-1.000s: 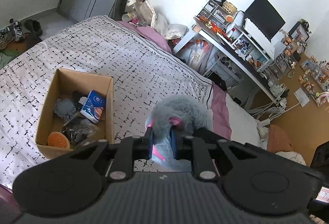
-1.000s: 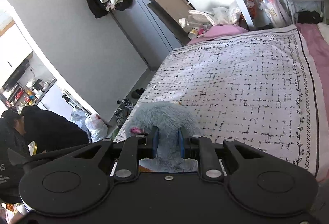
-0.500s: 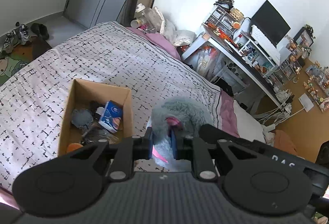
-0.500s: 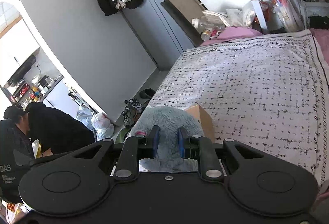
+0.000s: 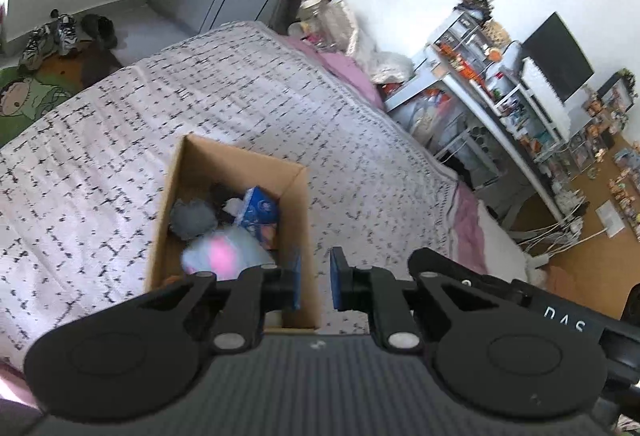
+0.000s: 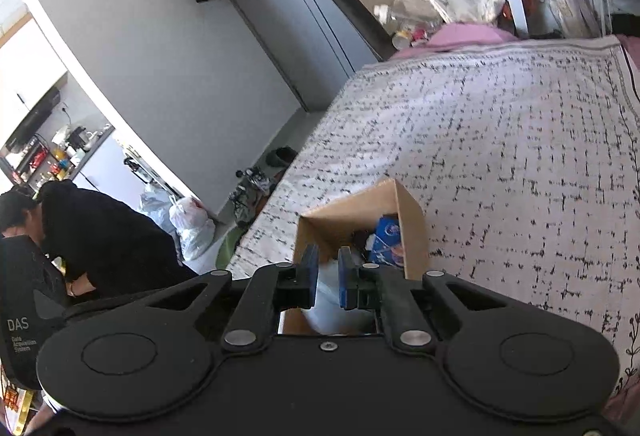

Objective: Organize soft objects
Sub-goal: 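Open both grippers to drop the grey plush mouse into the box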

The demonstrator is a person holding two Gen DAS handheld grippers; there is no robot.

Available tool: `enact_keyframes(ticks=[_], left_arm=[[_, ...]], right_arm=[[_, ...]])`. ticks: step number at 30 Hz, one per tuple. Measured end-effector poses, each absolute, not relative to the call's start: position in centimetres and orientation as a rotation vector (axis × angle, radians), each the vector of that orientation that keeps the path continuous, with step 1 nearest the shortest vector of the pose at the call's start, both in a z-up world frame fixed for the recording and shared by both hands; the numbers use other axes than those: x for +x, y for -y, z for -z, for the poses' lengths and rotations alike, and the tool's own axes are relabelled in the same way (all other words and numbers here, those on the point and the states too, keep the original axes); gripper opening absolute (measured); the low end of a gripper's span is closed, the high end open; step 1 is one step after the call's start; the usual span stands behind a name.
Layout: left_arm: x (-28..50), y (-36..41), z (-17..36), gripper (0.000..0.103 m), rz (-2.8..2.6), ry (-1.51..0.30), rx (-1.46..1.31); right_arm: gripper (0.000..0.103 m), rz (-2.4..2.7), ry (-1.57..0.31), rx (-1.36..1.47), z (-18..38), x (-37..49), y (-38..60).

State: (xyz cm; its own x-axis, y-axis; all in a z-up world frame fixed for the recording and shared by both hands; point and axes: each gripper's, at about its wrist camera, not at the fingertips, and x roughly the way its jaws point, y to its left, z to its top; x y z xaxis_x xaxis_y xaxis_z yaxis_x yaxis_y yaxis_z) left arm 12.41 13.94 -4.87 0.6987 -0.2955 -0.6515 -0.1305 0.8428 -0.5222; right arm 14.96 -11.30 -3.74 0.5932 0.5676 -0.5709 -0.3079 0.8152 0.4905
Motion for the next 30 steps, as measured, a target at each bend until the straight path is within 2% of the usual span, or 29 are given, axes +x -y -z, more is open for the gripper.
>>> enact_keyframes(ticks=[17,19,21,23,26,30], left_arm=[[13.2,-15.1,6.9,0.019,-0.003,-0.895,-0.543],[13.3,-15.0,7.1,0.022,-0.024,-0.913,-0.536],[13.4,-14.9,7.2,0.032,-0.045,-0.928,-0.523],[13.3,-14.5,7.1,0.045,-0.058,-0.938,-0.5],[13.0,-13.7,6.5,0.061,-0.063,-0.94,-0.468],[12.6,-12.6,5.7,0.071,-0.068,-0.935,-0.432]], right_arm=[[0.013,-0.507,-0.86,0.372,6.0,15.9,11.1],[0.019,-0.499,-0.866,0.376,6.1,15.9,11.6],[0.037,-0.489,-0.868,0.383,6.1,15.8,12.1],[0.051,-0.475,-0.858,0.387,6.0,15.6,12.7],[0.06,-0.47,-0.838,0.389,5.6,15.2,13.6],[0.083,-0.462,-0.815,0.383,4.9,14.9,14.6]])
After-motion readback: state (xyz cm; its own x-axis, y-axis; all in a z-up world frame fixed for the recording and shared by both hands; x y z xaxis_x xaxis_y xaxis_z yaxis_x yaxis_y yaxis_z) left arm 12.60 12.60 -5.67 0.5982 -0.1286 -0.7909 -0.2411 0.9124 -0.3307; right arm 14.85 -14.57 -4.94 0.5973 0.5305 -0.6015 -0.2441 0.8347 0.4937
